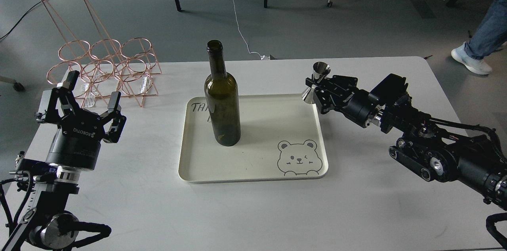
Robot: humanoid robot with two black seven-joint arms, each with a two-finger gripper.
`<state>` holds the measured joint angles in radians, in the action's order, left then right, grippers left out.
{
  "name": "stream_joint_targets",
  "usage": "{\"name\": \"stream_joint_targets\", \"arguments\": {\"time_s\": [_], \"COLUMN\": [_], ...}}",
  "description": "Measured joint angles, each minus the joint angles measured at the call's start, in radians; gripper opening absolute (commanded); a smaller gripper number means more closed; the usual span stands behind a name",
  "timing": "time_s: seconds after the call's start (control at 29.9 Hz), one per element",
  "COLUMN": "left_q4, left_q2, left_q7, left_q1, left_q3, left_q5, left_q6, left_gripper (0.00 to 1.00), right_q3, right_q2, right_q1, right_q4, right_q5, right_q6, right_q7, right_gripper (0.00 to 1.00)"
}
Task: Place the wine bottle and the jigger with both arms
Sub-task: 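Lift the jigger and carry it off the tray beside the tray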
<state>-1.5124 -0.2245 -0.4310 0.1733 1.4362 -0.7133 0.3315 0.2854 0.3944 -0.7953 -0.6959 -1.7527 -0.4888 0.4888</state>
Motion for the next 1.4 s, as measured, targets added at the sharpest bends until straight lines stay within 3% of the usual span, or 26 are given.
{"name": "stream_joint_targets", "arguments": {"time_s": [0.33,1.04,1.4], "left_q4": [0.000,0.000,0.000], "left_q2": [0.016,0.017,0.023], "left_q7": [0.002,0.002,0.002], "left_q1": [0.000,0.001,0.001], "left_q3": [-0.004,-0.003,-0.003], "left_q5": [-0.002,-0.002,-0.001], "left_q6": [0.000,0.001,0.001], "left_gripper": [0.98,0.98,0.98], "right_q3": [0.005,-0.004,-0.020], "right_q2": [0.134,0.122,0.112], "right_q1": [0.103,0.189,0.188], "right_q4": [-0.005,0.143,0.168], "right_q5": [0.136,0.205,0.205], "right_q6": [0.000,0.000,0.000], "right_q7": [0.000,0.000,0.000], "right_gripper": [0.18,0.19,0.26]}}
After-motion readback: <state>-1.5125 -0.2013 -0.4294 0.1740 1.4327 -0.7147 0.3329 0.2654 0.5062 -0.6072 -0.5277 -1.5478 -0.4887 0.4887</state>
